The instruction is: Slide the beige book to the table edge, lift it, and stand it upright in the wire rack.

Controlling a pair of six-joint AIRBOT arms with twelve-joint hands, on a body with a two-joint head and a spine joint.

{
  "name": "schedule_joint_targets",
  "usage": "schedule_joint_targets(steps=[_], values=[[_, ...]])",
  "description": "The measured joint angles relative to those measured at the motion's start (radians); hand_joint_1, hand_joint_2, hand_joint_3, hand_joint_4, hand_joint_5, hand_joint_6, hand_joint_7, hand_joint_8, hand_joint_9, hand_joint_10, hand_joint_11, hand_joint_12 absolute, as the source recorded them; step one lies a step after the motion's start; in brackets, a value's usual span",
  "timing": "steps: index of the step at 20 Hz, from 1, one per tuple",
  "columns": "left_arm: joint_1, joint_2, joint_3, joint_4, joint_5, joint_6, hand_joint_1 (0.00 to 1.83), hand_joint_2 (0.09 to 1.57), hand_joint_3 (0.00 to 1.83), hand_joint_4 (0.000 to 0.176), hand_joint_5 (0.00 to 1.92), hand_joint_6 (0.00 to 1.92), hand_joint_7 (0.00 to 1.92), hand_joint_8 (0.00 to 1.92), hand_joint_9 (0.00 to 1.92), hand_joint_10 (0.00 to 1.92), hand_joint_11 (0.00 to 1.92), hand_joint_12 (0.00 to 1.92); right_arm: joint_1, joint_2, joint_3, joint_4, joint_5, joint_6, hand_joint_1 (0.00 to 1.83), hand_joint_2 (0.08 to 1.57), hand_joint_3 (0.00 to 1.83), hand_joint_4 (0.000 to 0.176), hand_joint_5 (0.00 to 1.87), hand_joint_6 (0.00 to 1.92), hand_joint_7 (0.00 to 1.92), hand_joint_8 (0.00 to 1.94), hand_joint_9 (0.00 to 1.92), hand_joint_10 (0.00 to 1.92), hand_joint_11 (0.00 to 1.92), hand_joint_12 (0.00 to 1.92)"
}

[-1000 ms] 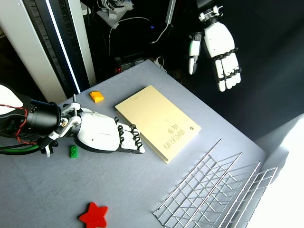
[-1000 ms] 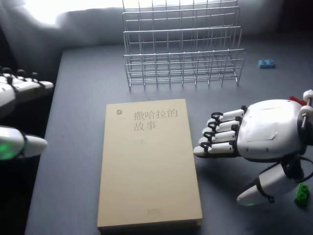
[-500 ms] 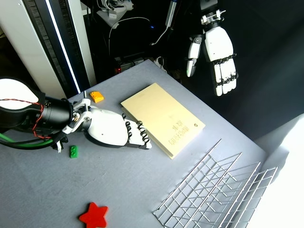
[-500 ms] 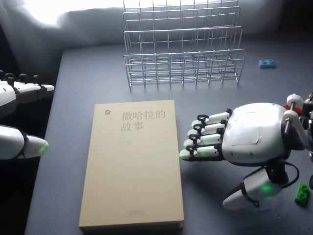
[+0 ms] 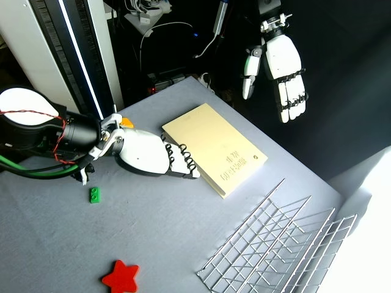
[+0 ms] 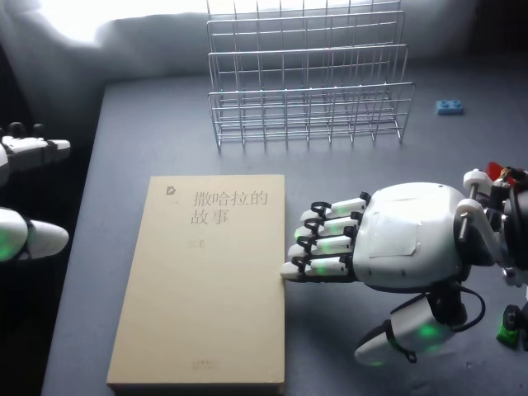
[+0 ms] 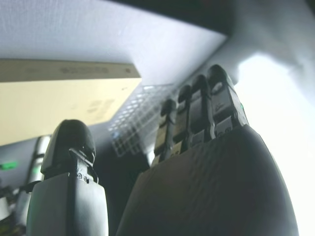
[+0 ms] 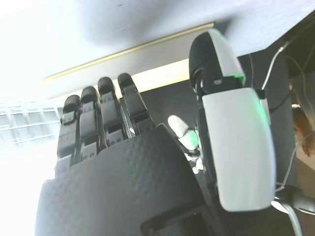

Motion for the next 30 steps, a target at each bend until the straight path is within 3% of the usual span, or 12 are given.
schedule_joint_targets(steps=[1,2,3,10,12,14,18,20,22,26,30], values=[[0.012,-0.007,0.008,-0.003,0.002,-0.003,0.55,1.17,0.0,0.045,0.09,0.0,0.06,0.0,0.04,0.0,0.0,0.09,0.004,-0.003,0.0,0.0,-0.009,-0.003,0.08,1.18,0.0,0.0,0.0,0.0,0.03,0.0,0.03,0.0,0.0,0.01],[0.014,-0.013,0.01,-0.002,0.012,-0.006,0.52,1.18,0.0,0.055,0.07,0.0,0.06,0.0,0.04,0.0,0.0,0.1,0.005,-0.007,0.0,0.0,-0.021,-0.006,0.07,1.17,0.0,0.0,0.0,0.0,0.03,0.0,0.03,0.0,0.02,0.02],[0.051,-0.027,0.029,0.005,0.025,-0.052,0.51,1.18,0.0,0.057,0.07,0.0,0.06,0.0,0.04,0.0,0.0,0.1,0.005,-0.012,0.0,0.003,-0.028,-0.01,0.07,1.17,0.0,0.0,0.0,0.0,0.03,0.0,0.03,0.0,0.02,0.02],[0.103,-0.043,0.092,0.004,0.019,-0.185,0.56,1.17,0.0,0.056,0.06,0.0,0.06,0.0,0.05,0.0,0.0,0.18,-0.003,0.016,0.0,0.004,-0.021,-0.019,0.16,1.16,0.0,0.0,0.0,0.0,0.01,0.0,0.0,0.0,0.0,0.0],[0.106,-0.05,0.097,0.006,0.021,-0.189,0.57,1.16,0.0,0.053,0.07,0.0,0.09,0.01,0.07,0.01,0.0,0.28,-0.014,0.0,0.004,0.004,-0.027,-0.029,0.16,1.15,0.0,0.0,0.01,0.0,0.06,0.02,0.04,0.01,0.03,0.01],[0.106,-0.05,0.097,0.018,0.026,-0.19,0.58,1.17,0.0,0.05,0.06,0.0,0.07,0.0,0.05,0.0,0.0,0.18,-0.016,-0.028,0.005,0.004,-0.045,-0.03,0.12,1.17,0.0,0.0,0.0,0.0,0.04,0.01,0.02,0.0,0.01,0.01],[0.106,-0.05,0.097,0.019,0.024,-0.19,0.56,1.16,0.0,0.056,0.07,0.0,0.08,0.0,0.07,0.0,0.0,0.27,-0.016,-0.047,0.009,0.006,-0.066,-0.033,0.09,1.18,0.0,0.0,0.0,0.0,0.01,0.0,0.01,0.0,0.01,0.01],[0.106,-0.05,0.097,0.019,0.025,-0.193,0.6,1.16,0.0,0.055,0.06,0.0,0.07,0.0,0.06,0.0,0.0,0.2,-0.016,-0.053,0.014,0.008,-0.077,-0.034,0.1,1.18,0.0,0.0,0.0,0.0,0.02,0.01,0.02,0.01,0.02,0.01],[0.106,-0.05,0.097,0.019,0.025,-0.196,0.6,1.16,0.0,0.051,0.08,0.01,0.08,0.0,0.07,0.0,0.0,0.24,-0.016,-0.062,0.018,0.007,-0.082,-0.035,0.08,1.18,0.0,0.0,0.0,0.0,0.02,0.0,0.03,0.01,0.03,0.02],[0.106,-0.05,0.097,0.018,0.024,-0.205,0.6,1.16,0.0,0.063,0.06,0.01,0.06,0.0,0.05,0.0,0.0,0.21,-0.016,-0.087,0.026,0.008,-0.087,-0.036,0.13,1.17,0.0,0.0,0.0,0.0,0.02,0.0,0.01,0.0,0.02,0.03],[0.106,-0.049,0.097,0.019,0.023,-0.216,0.61,1.16,0.0,0.061,0.08,0.01,0.07,0.0,0.06,0.0,0.0,0.21,-0.01,-0.106,0.044,0.008,-0.095,-0.036,0.11,1.18,0.0,0.0,0.0,0.0,0.01,0.0,0.0,0.0,0.01,0.04]])
